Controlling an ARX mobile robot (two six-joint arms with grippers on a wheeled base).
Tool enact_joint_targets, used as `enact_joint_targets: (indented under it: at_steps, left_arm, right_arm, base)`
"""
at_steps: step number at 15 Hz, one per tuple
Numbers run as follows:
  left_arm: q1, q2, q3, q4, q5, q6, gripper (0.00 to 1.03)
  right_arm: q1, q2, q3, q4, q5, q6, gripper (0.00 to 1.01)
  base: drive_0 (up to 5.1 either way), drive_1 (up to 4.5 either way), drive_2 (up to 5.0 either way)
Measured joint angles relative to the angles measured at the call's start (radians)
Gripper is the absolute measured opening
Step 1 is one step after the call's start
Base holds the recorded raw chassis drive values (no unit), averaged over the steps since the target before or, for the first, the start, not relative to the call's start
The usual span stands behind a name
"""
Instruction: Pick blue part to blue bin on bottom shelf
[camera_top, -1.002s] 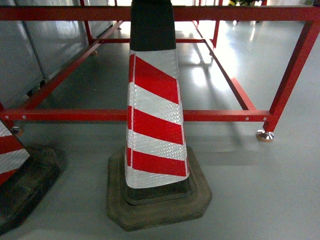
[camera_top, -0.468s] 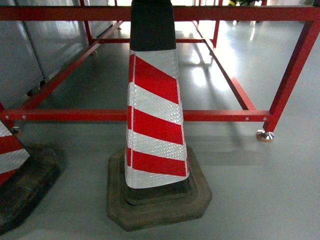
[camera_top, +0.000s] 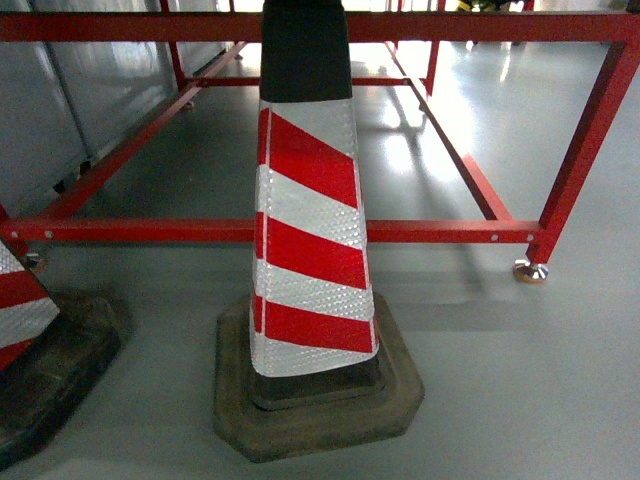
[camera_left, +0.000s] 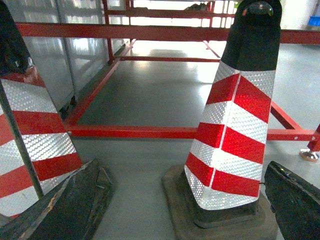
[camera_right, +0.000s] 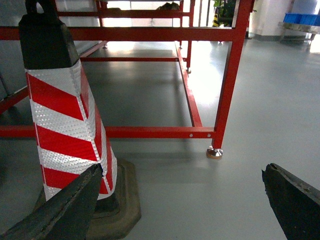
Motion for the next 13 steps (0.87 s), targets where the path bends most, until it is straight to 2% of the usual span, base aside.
enact_joint_targets:
  at_steps: [13]
  left_arm:
    - [0.0, 0.0, 0.0, 0.0, -0.001, 0.0, 0.98]
  right_arm:
    - [0.0, 0.0, 0.0, 0.0, 0.001, 0.001, 0.98]
  base:
    - [0.0, 0.0, 0.0]
